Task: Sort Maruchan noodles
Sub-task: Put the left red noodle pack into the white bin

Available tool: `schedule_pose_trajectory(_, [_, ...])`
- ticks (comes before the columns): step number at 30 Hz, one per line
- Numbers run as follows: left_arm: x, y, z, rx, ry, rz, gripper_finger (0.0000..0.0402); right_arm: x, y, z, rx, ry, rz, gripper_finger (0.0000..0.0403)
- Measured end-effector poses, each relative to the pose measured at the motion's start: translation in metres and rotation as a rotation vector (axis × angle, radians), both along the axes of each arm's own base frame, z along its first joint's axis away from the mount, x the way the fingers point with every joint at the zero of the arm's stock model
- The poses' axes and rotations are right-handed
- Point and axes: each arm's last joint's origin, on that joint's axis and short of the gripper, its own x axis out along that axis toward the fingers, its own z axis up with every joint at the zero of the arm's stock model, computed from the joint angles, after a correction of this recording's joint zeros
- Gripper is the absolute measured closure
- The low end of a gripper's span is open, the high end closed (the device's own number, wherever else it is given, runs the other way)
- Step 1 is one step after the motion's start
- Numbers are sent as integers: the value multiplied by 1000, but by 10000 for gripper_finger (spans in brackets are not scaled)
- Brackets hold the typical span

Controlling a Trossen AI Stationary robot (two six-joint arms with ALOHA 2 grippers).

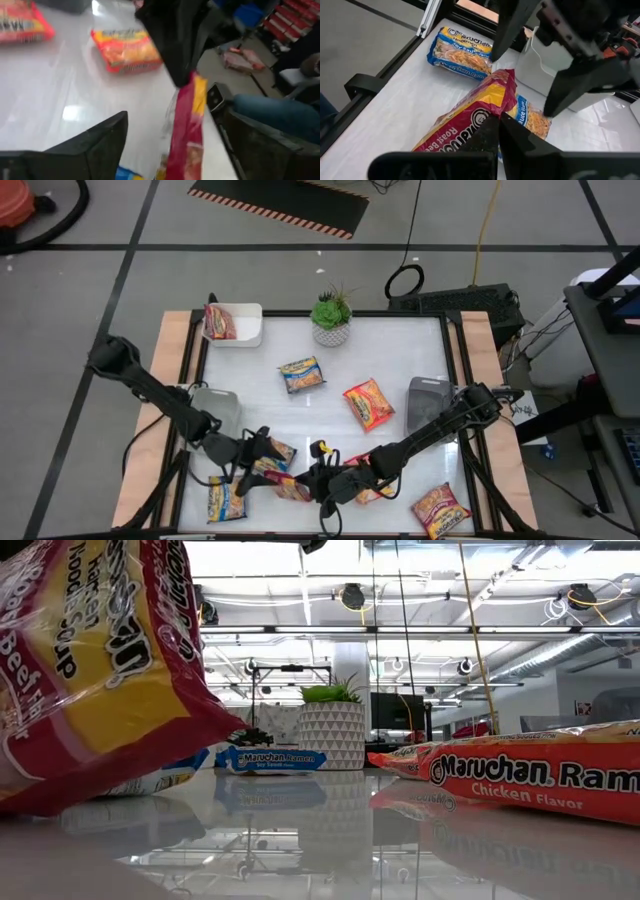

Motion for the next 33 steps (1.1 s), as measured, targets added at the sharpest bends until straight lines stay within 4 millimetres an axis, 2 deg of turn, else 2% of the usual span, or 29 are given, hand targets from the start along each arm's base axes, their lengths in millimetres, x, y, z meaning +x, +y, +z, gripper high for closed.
schedule_pose_trajectory(6, [8,3,-16,-63,113,-5,55,-1,-1,-1,-9,16,-1,403])
schedule_pose_trajectory(12, [10,2,-21,-74,140,-40,63,0,-2,-2,-10,17,-4,403])
schedule_pose_trajectory(24, [16,11,-21,-29,113,-32,196,1,-8,-5,-1,52,-37,403])
schedule_pose_trajectory(33, [20,19,-21,-21,122,-20,268,-5,-17,-5,-59,118,-124,403])
